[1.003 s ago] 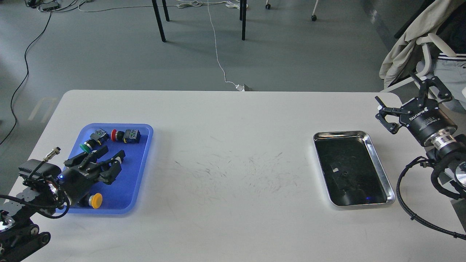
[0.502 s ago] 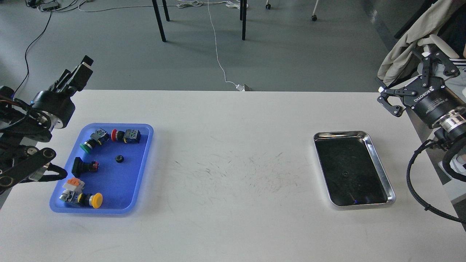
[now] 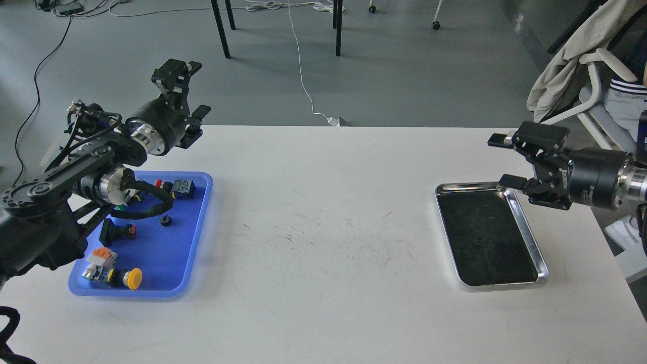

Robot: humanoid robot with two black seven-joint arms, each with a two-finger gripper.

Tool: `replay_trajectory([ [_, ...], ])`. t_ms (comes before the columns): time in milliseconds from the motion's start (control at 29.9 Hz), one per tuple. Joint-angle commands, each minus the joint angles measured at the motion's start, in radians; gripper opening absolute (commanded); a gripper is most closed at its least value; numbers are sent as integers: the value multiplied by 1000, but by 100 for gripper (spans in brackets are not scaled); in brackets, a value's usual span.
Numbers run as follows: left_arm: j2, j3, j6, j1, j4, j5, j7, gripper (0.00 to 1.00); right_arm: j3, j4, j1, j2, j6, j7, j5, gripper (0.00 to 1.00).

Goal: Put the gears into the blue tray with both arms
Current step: 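Raise the left gripper up from the blue tray, then lower the right gripper into the metal tray and grasp another black gear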

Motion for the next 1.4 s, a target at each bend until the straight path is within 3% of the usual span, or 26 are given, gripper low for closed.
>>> replay_trajectory([
  [0,-23,3,-6,6,13,0,3,97,-144,-5,44,0,0,-13,-190,97],
  [167,-22,3,2,9,13,0,1,97,-187,-55,61,5,0,-63,-290,97],
  [468,-17,5,14,9,12,3,1,97,-223,-166,67,94,0,-73,-370,97],
  [836,-13,5,14,9,10,4,0,97,-516,-270,318,268,0,-72,-362,96],
  [1070,-3,5,14,9,7,4,-2,97,-631,-296,384,359,0,-72,-362,94],
  [1237,1,5,14,9,7,4,-4,97,-676,-345,406,422,0,-72,-361,87],
  [1371,3,5,14,9,7,4,-7,97,-684,-365,406,450,0,-70,-364,66],
])
